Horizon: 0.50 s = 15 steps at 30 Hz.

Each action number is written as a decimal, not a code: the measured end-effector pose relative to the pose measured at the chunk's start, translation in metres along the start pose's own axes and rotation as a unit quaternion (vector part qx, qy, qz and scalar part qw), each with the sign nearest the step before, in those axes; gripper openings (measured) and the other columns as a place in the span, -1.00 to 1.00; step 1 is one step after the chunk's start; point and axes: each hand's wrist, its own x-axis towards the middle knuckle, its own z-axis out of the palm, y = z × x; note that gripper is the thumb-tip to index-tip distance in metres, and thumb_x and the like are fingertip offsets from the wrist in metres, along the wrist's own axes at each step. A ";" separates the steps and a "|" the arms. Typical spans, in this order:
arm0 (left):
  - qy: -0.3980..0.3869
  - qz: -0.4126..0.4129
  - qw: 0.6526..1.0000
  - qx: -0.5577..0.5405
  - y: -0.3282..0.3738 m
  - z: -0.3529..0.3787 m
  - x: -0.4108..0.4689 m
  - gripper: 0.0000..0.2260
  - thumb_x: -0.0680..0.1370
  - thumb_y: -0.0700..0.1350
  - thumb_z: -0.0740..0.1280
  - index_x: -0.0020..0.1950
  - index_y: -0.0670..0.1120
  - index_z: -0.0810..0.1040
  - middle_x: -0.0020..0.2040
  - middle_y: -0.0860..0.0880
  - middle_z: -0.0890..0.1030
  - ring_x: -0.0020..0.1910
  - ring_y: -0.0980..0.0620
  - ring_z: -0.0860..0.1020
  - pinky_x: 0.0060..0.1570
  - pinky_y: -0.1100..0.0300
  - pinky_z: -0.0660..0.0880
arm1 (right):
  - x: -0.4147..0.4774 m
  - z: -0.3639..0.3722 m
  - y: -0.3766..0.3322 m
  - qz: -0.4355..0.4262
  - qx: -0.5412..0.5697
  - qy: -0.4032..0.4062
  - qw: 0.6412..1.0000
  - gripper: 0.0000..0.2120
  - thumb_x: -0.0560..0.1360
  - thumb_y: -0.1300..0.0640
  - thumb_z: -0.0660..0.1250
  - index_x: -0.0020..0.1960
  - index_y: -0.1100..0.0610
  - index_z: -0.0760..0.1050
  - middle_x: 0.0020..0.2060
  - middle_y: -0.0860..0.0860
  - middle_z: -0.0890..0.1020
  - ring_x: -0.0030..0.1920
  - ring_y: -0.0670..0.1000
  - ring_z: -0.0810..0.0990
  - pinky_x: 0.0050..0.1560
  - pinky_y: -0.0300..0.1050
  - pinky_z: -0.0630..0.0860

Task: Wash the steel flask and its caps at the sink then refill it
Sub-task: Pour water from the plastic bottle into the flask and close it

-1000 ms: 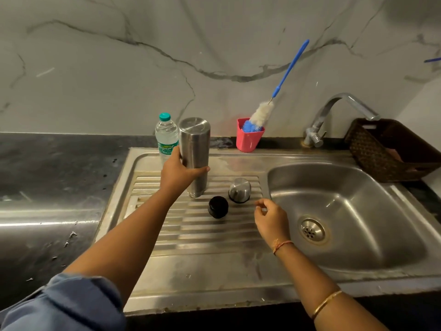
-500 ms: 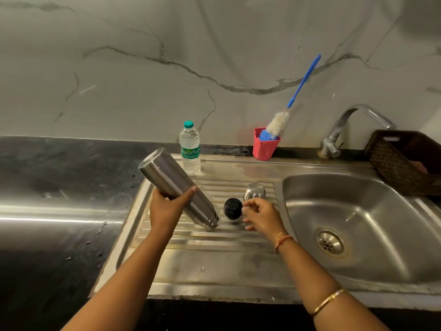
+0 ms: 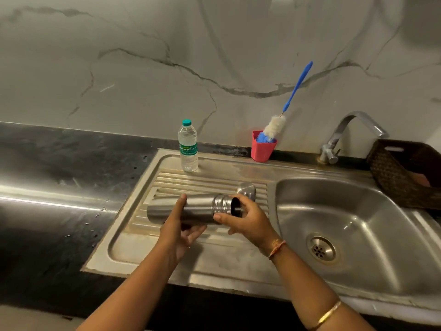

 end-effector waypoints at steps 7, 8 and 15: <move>-0.067 -0.090 0.993 0.029 -0.014 0.014 -0.012 -0.33 0.44 0.31 0.29 0.37 -0.12 0.39 0.26 -0.26 0.46 0.14 -0.27 0.52 -0.14 -0.07 0.62 | 0.001 -0.010 -0.040 -0.137 -0.085 0.061 0.985 -0.69 0.33 0.06 0.53 0.02 0.10 0.57 -0.15 -0.05 0.65 -0.11 -0.06 0.62 -0.09 -0.21 0.57; -0.071 -0.091 0.992 0.058 -0.016 0.015 -0.012 -0.32 0.44 0.36 0.25 0.39 -0.07 0.37 0.32 -0.23 0.41 0.24 -0.26 0.45 0.02 -0.16 0.56 | 0.003 -0.011 -0.045 -0.141 -0.105 0.070 0.982 -0.69 0.31 0.02 0.53 0.01 0.07 0.58 -0.17 -0.08 0.65 -0.12 -0.08 0.61 -0.11 -0.23 0.56; -0.047 0.038 0.966 0.251 -0.023 0.018 -0.020 -0.38 0.55 0.27 0.15 0.52 -0.03 0.19 0.53 -0.09 0.18 0.50 -0.14 0.15 0.45 -0.12 0.10 | 0.015 -0.018 -0.065 -0.134 -0.158 0.098 0.973 -0.55 0.31 -0.09 0.51 0.12 0.09 0.58 -0.06 -0.05 0.64 -0.01 0.00 0.58 -0.02 -0.10 0.58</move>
